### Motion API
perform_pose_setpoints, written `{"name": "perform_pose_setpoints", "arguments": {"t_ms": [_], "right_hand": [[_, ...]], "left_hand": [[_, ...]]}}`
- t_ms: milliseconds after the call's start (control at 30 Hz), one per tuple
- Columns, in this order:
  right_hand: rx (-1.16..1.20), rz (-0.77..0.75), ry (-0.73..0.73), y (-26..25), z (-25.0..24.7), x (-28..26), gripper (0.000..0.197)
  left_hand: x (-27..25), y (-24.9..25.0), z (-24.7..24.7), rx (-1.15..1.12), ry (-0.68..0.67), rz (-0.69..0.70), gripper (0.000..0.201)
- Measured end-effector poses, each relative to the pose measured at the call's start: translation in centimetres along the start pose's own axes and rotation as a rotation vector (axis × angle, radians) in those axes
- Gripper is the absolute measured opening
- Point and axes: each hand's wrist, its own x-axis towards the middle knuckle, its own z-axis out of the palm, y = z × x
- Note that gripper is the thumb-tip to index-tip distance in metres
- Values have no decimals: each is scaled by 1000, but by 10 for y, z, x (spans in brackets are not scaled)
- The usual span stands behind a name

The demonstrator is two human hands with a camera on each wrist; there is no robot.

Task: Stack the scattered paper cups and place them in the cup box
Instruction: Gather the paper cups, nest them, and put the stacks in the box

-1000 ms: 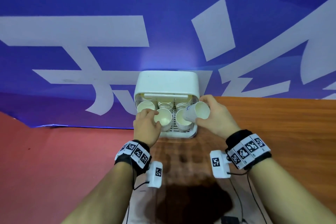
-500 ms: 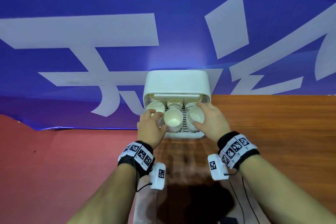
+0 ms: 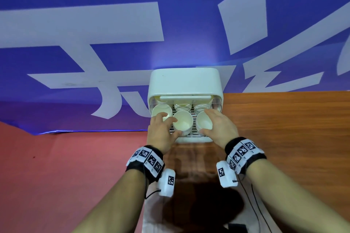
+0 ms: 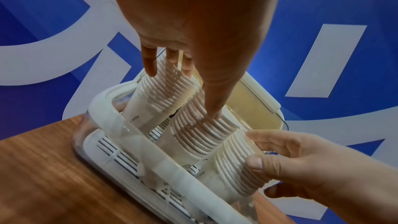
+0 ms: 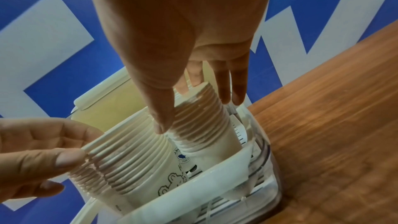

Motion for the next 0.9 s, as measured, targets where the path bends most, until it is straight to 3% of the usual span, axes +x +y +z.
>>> {"name": "perform_pose_setpoints", "arguments": {"t_ms": [300,567,733,900], "right_hand": [[141,49,-14,0,9,8,82],[199,79,50,-7,13,14,76],[248,88,36,-9,11,12,83],[301,113,42,-9,1,-1,80]], "left_hand": [[12,7,3,140,-126,20,39],[22,24,4,195,-92,-61,29],[18,24,9,190,-99,-61,44],[7,20,2,167,-5,-28,57]]}}
